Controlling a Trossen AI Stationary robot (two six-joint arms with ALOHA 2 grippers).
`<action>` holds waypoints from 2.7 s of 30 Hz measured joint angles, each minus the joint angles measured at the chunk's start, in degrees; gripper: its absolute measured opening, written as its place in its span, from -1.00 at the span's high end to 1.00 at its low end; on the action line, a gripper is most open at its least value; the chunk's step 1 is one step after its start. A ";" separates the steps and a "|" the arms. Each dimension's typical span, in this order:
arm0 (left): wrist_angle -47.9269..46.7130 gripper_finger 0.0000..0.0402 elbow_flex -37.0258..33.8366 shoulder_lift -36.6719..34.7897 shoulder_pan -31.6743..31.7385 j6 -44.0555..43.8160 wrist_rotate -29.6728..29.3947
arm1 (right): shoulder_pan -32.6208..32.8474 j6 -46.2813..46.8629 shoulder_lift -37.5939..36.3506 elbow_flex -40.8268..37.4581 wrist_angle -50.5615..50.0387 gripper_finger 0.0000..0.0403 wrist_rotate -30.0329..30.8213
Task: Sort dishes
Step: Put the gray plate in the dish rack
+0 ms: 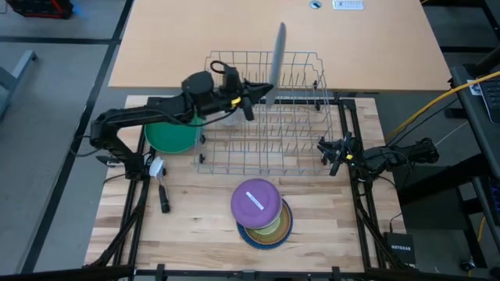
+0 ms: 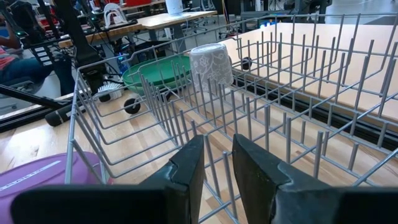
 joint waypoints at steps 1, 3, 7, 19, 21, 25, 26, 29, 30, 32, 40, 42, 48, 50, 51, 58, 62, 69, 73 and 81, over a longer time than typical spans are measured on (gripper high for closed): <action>1.97 1.00 0.00 0.91 0.02 -0.06 0.00 | 0.00 -0.10 0.02 0.00 0.04 0.56 0.04; 6.11 1.00 0.00 2.81 0.02 -0.61 0.00 | 0.00 -0.22 0.02 0.00 0.06 0.56 0.66; 14.30 1.00 0.00 6.85 0.20 -1.57 0.02 | 0.00 -0.22 0.02 -0.02 0.08 0.56 1.14; 34.13 1.00 0.00 18.70 3.28 -8.36 0.17 | 0.00 -0.35 0.02 -0.04 0.15 0.56 1.25; 36.58 1.00 0.00 20.47 4.09 -9.37 0.15 | 0.00 -0.35 0.02 -0.04 0.15 0.56 1.25; 41.55 1.00 -0.02 23.94 5.83 -11.85 0.10 | 0.00 -0.35 0.02 -0.02 0.17 0.56 1.28; 42.57 1.00 -0.02 24.72 6.30 -12.61 0.07 | 0.00 -0.36 0.02 -0.02 0.19 0.56 1.31; 44.31 1.00 -0.02 26.90 7.76 -15.48 -0.07 | 0.00 -0.37 0.02 -0.03 0.21 0.56 1.31; 45.15 1.00 -0.02 27.57 8.28 -16.26 -0.07 | 0.00 -0.37 0.02 -0.03 0.22 0.56 1.32; 46.21 1.00 -0.02 28.77 9.09 -17.96 -0.14 | 0.00 -0.37 0.02 -0.02 0.24 0.56 1.33; 48.09 1.00 -0.02 31.17 11.17 -20.79 -0.12 | 0.00 -0.37 0.02 -0.02 0.28 0.56 1.38; 47.74 1.00 -0.02 31.19 11.39 -20.73 -0.12 | 0.00 -0.37 0.02 -0.02 0.26 0.56 1.62; 47.74 1.00 -0.02 31.19 11.39 -18.66 -0.11 | 0.00 -0.37 0.02 -0.03 0.26 0.56 1.70; 47.65 1.00 -0.02 31.19 11.41 -18.62 -0.11 | 0.00 -0.37 0.02 -0.02 0.26 0.56 1.70; 47.42 1.00 -0.02 31.19 11.41 -18.54 -0.11 | 0.00 -0.37 0.02 -0.02 0.26 0.56 1.70; 44.57 1.00 -0.02 31.19 11.41 -16.21 -0.20 | 0.00 -0.37 0.02 -0.02 0.26 0.56 1.73; 44.30 1.00 -0.02 31.19 11.41 -15.76 -0.24 | 0.00 -0.37 0.02 -0.02 0.25 0.56 1.72; 43.93 1.00 -0.02 31.19 11.39 -15.69 -0.24 | 0.00 -0.37 0.02 -0.02 0.24 0.56 1.73; 43.00 1.00 -0.02 31.19 11.39 -16.02 -0.26 | 0.00 -0.37 0.02 -0.02 0.26 0.56 1.70; 43.77 1.00 0.63 32.57 11.39 -16.98 -3.18 | 0.00 -0.37 0.02 -0.02 1.60 0.56 1.66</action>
